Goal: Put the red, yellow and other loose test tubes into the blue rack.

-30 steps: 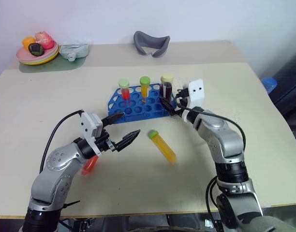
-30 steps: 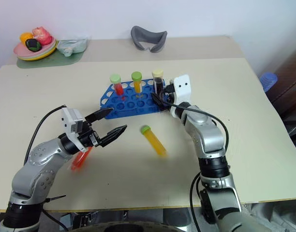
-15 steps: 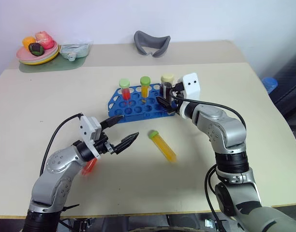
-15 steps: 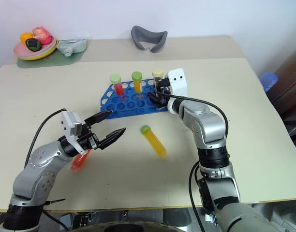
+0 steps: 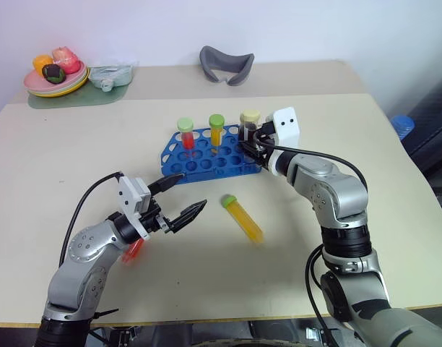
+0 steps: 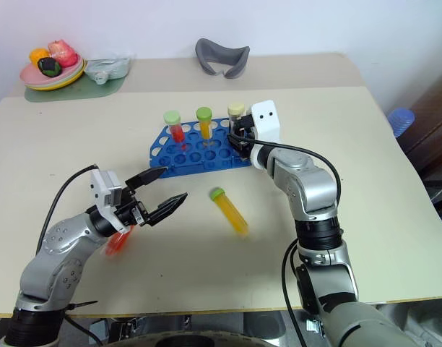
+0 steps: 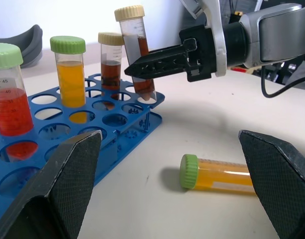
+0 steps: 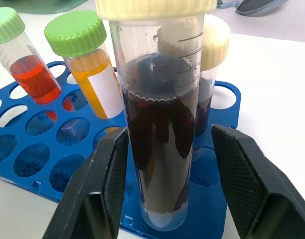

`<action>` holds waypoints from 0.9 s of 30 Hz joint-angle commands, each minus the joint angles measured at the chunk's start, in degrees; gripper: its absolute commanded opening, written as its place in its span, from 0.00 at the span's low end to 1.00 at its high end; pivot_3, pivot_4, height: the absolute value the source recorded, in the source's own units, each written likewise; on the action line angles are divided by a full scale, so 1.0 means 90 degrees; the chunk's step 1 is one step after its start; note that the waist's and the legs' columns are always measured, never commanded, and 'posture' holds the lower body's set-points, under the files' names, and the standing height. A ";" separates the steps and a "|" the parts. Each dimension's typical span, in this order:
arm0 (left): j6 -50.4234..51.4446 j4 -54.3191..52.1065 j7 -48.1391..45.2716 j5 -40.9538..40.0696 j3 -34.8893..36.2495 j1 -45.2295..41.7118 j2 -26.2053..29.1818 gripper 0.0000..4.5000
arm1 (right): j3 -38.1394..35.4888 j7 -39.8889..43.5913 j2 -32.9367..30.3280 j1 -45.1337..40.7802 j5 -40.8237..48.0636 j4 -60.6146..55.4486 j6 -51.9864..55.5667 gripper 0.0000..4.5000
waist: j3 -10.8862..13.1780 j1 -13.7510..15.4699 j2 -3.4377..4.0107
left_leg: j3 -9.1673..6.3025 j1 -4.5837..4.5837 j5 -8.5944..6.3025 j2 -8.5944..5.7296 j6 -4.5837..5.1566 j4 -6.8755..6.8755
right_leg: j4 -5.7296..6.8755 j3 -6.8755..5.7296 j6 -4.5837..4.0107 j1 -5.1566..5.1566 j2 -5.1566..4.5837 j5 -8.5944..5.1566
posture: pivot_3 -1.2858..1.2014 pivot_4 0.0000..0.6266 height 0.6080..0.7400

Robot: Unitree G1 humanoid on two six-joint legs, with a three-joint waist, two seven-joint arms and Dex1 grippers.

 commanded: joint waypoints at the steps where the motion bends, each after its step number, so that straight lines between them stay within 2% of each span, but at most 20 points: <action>1: -0.0003 -0.0121 0.0054 -0.0039 0.0001 -0.0102 -0.0008 1.00 | -0.0075 -0.0004 0.0036 -0.0162 0.0053 -0.0143 -0.0050 0.47 | 0.0000 0.0000 0.0000 | 0.0000 0.0000 0.0000 0.0000 0.0000 0.0000 | 0.0000 0.0000 0.0000 0.0000 0.0000 0.0000 | 0.52 0.24 1.00; 3: 0.0024 -0.0143 0.0075 -0.0048 -0.0003 -0.0117 -0.0003 1.00 | -0.0064 -0.0026 0.0024 -0.0150 0.0027 -0.0157 -0.0037 0.29 | 0.0000 0.0001 0.0000 | 0.0000 0.0000 0.0000 0.0000 0.0000 0.0000 | 0.0000 0.0000 0.0000 0.0000 0.0000 0.0000 | 0.52 0.24 1.00; 12: 0.0125 -0.0228 0.0150 -0.0089 0.0018 -0.0142 0.0030 1.00 | 0.0045 0.0114 0.0009 0.0049 0.0043 -0.0320 -0.0229 0.29 | 0.0000 0.0001 0.0000 | 0.0000 0.0000 0.0000 0.0000 0.0000 0.0000 | 0.0000 0.0000 0.0000 0.0000 0.0000 0.0000 | 0.52 0.24 1.00; 27: 0.0208 -0.0329 0.0138 -0.0174 0.0116 -0.0098 0.0152 1.00 | 0.0345 0.0376 0.0512 0.1426 -0.0532 0.0321 -0.3584 0.29 | 0.0000 -0.0002 0.0000 | 0.0000 0.0000 0.0000 0.0000 0.0000 -0.0005 | -0.0004 0.0000 0.0000 0.0000 0.0000 0.0000 | 0.52 0.24 1.00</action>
